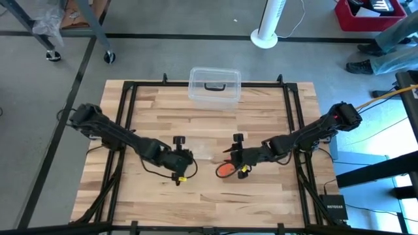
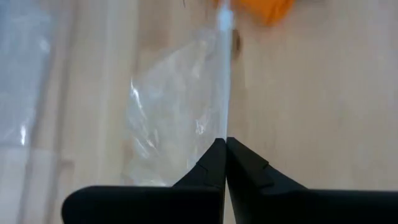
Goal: Roll bandage
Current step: Open the zip bag
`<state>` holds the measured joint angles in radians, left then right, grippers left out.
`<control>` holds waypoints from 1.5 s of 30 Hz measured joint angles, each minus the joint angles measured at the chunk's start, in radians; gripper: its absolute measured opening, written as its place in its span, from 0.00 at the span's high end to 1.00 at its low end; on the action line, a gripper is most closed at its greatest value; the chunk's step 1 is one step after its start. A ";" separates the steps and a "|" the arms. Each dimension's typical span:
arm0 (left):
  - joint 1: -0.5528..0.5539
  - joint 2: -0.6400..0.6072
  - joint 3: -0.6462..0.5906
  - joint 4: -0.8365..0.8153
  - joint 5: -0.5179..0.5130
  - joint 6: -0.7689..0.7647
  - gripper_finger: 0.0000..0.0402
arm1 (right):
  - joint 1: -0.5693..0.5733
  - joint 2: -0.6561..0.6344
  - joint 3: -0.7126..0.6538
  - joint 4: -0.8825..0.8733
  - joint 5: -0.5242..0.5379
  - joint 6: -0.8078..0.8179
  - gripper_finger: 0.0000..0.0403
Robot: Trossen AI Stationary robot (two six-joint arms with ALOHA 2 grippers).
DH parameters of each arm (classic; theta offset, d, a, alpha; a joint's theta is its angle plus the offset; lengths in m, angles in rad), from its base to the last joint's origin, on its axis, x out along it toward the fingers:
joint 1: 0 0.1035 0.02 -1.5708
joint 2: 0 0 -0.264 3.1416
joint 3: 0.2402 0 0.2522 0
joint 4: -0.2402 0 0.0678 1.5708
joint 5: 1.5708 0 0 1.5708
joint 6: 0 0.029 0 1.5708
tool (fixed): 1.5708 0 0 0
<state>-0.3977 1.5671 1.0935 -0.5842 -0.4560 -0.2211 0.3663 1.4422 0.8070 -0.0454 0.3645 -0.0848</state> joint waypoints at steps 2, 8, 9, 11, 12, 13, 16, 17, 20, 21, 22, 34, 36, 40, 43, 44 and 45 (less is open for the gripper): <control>-0.001 -0.039 0.004 0.003 -0.001 -0.004 1.00 | 0.009 0.000 0.000 0.022 0.003 -0.013 0.59; -0.007 -0.124 0.003 -0.001 0.001 0.006 1.00 | 0.000 0.014 0.000 0.071 0.000 -0.020 0.59; -0.008 -0.129 0.003 0.000 0.000 0.015 1.00 | -0.004 0.024 0.000 0.083 0.009 -0.020 0.59; -0.008 -0.134 0.003 -0.001 0.002 0.013 1.00 | -0.009 0.052 0.000 0.140 -0.007 -0.021 0.59; -0.009 -0.134 0.003 -0.001 0.002 0.011 1.00 | -0.014 0.065 0.000 0.164 -0.018 -0.026 0.59; -0.009 -0.135 0.003 -0.001 0.002 0.012 1.00 | -0.015 0.079 0.000 0.197 -0.017 -0.033 0.59; -0.010 -0.135 0.003 -0.001 0.001 0.011 1.00 | -0.013 0.104 0.000 0.269 -0.018 -0.054 0.59; -0.010 -0.135 0.003 0.002 0.001 0.011 1.00 | -0.014 0.107 0.000 0.291 -0.025 -0.053 0.59; -0.010 -0.135 0.003 0.014 0.001 0.012 1.00 | -0.022 0.107 0.000 0.300 -0.024 -0.052 0.59; -0.010 -0.135 0.003 0.018 0.001 0.012 1.00 | -0.025 0.108 0.000 0.299 -0.014 -0.051 0.59; -0.010 -0.135 0.003 0.024 0.001 0.012 1.00 | -0.028 0.108 0.000 0.298 -0.012 -0.047 0.59; -0.015 -0.135 0.003 0.050 0.000 0.016 1.00 | -0.035 0.169 -0.001 0.346 -0.045 -0.028 0.61; -0.015 -0.135 0.003 0.050 0.000 0.019 1.00 | -0.035 0.169 -0.001 0.361 -0.051 -0.028 0.65; -0.015 -0.135 0.004 0.051 0.000 0.019 1.00 | -0.035 0.169 -0.001 0.392 -0.071 -0.051 0.74; -0.015 -0.135 0.004 0.051 0.000 0.017 1.00 | -0.039 0.169 0.000 0.372 -0.074 -0.055 0.83; -0.015 -0.135 0.004 0.051 0.000 0.017 1.00 | -0.040 0.169 0.000 0.365 -0.068 -0.055 0.86; -0.015 -0.135 0.004 0.051 0.000 0.016 1.00 | -0.040 0.169 0.000 0.365 -0.064 -0.055 0.90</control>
<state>-0.4129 1.4319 1.0977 -0.5327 -0.4561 -0.2055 0.3264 1.6112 0.8066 0.3192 0.3009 -0.1396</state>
